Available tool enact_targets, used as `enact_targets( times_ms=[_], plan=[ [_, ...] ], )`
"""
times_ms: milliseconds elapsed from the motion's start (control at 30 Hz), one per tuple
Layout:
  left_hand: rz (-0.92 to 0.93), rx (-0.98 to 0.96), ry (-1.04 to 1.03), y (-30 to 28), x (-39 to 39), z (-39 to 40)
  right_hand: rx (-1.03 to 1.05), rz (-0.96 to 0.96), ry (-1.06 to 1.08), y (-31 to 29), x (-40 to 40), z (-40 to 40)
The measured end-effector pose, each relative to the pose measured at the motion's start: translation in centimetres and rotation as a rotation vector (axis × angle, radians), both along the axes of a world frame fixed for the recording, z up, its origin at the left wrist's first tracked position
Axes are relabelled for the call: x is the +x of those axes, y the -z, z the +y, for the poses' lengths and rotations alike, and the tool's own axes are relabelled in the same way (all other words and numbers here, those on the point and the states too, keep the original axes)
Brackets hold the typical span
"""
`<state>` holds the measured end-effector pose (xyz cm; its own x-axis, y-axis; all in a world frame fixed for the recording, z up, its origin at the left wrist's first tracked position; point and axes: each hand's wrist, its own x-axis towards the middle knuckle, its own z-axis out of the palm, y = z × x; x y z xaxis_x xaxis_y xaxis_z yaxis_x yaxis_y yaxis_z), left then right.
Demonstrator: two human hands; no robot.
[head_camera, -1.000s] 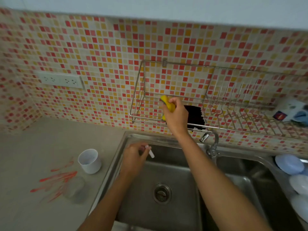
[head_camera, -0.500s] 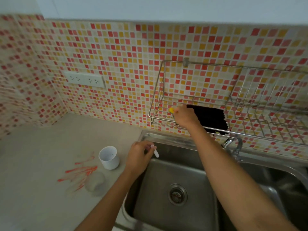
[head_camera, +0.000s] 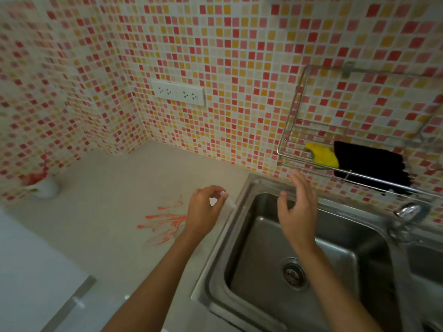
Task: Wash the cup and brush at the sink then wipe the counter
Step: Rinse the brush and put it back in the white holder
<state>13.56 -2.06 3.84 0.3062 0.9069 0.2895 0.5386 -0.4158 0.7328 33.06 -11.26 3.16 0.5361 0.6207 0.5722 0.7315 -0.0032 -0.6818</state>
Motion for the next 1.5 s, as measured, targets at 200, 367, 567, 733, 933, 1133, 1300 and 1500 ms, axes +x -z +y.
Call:
enact_targets(
  times_ms=[200,367,567,733,933,1133,1300,1500],
  plan=[
    [-0.024,-0.023,-0.012,0.9,-3.7,3.9,-0.466,0.269,-0.146,5.4,-4.2,2.2],
    [0.043,-0.061,0.035,2.9,-5.2,7.7,-0.653,0.417,-0.308,8.1,-8.0,7.1],
    [0.175,-0.114,0.133,6.4,-5.3,10.5,-0.627,0.536,-0.412,9.5,-11.1,10.9],
    [0.218,-0.140,0.186,8.0,-5.8,12.0,-0.549,0.553,-0.374,11.3,-12.1,11.2],
    [0.218,-0.126,0.288,8.6,-6.1,13.5,-0.503,0.616,-0.320,11.7,-13.0,11.8],
    [0.215,-0.100,0.341,8.8,-6.2,13.6,-0.508,0.624,-0.317,12.2,-12.9,11.9],
    [0.246,-0.084,0.351,8.5,-5.4,12.9,-0.501,0.622,-0.313,12.7,-13.0,11.9],
    [0.477,-0.064,0.415,8.8,-3.9,13.6,-0.495,0.634,-0.282,13.2,-13.3,12.5]
  ],
)
